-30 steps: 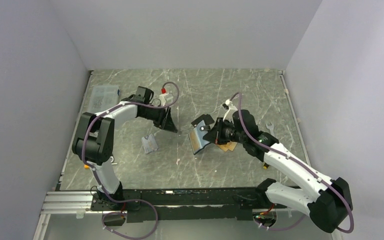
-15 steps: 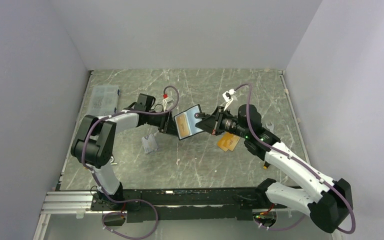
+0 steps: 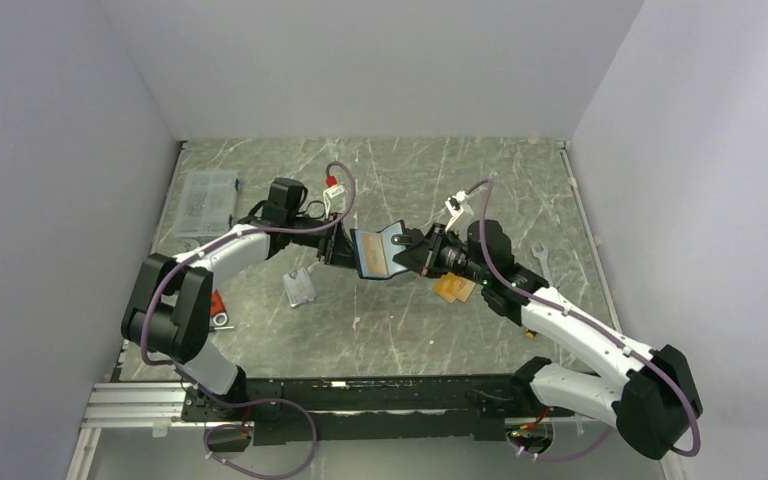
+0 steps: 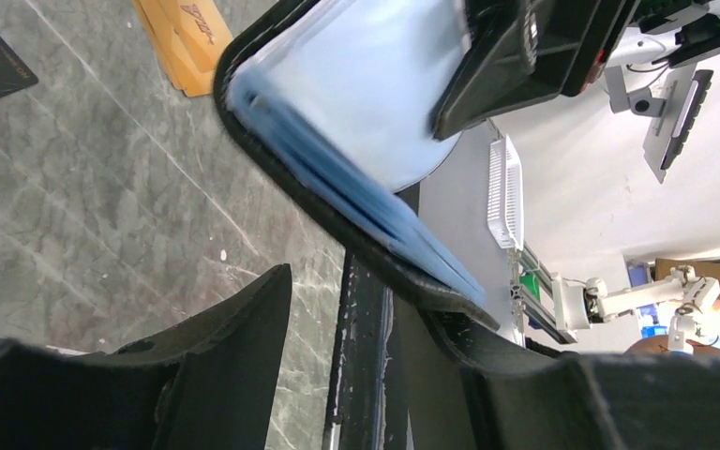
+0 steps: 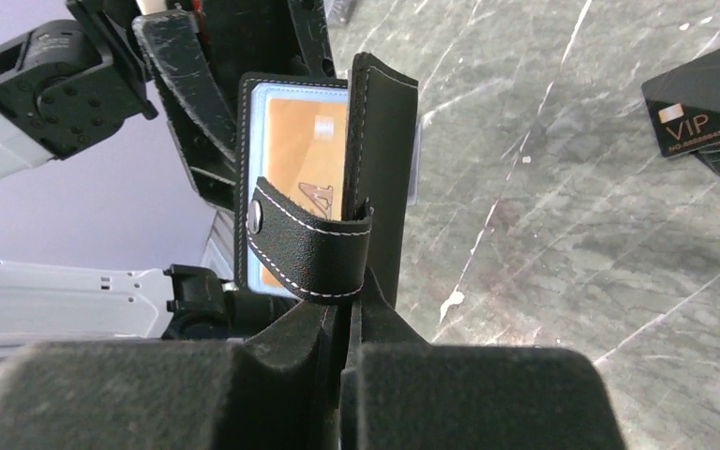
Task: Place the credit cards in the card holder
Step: Place the card holder at the center of the board, then close the arm.
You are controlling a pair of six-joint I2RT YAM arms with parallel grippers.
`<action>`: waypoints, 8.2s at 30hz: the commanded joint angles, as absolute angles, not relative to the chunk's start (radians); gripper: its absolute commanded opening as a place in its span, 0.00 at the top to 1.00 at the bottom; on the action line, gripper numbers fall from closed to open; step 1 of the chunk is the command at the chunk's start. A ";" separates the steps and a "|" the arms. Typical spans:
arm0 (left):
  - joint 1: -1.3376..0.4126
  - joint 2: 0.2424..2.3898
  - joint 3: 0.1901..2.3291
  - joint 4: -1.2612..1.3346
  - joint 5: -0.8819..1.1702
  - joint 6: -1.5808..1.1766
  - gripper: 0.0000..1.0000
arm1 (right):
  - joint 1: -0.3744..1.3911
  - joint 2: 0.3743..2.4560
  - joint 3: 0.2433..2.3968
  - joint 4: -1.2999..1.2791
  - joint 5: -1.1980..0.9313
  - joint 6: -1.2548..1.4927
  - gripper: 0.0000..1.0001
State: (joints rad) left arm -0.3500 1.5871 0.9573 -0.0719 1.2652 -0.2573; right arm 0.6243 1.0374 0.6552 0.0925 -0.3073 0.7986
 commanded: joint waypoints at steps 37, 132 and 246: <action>-0.569 1.941 1.211 -0.561 0.705 0.191 0.52 | 0.583 1.572 0.488 0.300 -0.429 0.840 0.45; -0.346 1.538 1.578 -1.134 0.254 0.560 0.36 | 0.710 1.098 0.442 0.072 0.078 0.822 0.06; -0.892 1.667 0.973 -0.512 0.325 0.994 0.74 | 0.767 1.726 1.129 -0.481 -0.068 0.702 1.00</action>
State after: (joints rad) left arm -0.8864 1.6558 0.9981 -0.5201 0.3340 0.9497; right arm 0.7620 1.6840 1.0737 -0.4877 -0.0139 0.7326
